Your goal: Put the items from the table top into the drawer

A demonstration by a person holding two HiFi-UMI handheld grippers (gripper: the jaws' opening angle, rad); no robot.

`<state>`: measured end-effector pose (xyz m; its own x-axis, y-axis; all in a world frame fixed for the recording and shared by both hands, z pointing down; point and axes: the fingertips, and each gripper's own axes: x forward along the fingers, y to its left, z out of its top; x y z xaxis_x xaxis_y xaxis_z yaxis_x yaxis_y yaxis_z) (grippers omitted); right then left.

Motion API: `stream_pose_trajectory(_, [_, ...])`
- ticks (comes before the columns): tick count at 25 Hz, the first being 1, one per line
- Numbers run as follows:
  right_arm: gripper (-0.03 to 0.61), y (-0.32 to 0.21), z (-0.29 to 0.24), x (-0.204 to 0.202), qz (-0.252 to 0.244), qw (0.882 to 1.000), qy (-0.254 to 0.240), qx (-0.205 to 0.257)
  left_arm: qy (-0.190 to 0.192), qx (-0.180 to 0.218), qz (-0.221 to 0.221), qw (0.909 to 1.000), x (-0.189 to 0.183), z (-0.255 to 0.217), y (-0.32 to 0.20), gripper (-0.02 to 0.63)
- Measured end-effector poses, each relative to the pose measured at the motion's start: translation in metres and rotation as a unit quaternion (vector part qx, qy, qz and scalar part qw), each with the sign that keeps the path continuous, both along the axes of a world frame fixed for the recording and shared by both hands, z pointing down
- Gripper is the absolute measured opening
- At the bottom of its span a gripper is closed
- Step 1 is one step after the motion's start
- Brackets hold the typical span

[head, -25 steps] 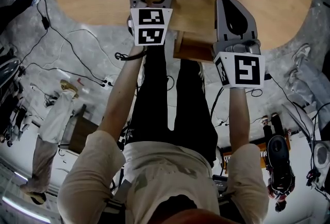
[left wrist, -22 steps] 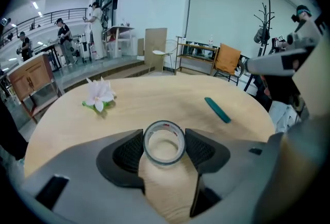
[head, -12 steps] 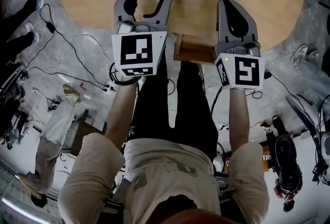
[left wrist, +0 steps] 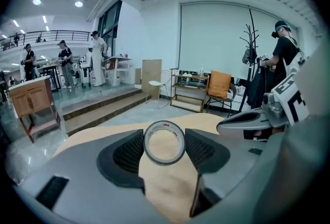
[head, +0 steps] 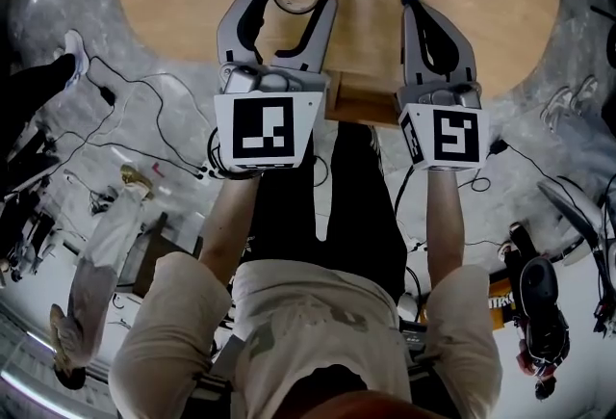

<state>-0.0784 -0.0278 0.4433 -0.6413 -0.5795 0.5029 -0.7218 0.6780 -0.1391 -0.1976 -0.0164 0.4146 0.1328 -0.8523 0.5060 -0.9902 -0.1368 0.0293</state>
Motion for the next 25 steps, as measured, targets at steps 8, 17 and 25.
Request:
stream_pose_trajectory(8, [0.005, -0.005, -0.062, 0.048, 0.000, 1.000, 0.004, 0.006, 0.011, 0.016, 0.016, 0.9997, 0.049, -0.063, -0.014, 0.262])
stream_pose_trajectory(17, [0.005, 0.001, -0.014, 0.062, 0.012, 0.999, 0.026, -0.026, -0.005, -0.074, 0.245, 0.9666, 0.126, 0.027, 0.047, 0.262])
stream_pose_trajectory(25, [0.005, 0.012, 0.017, 0.095, 0.010, 0.997, 0.057, -0.058, -0.028, -0.181, 0.414, 0.8917, 0.204, 0.136, 0.138, 0.262])
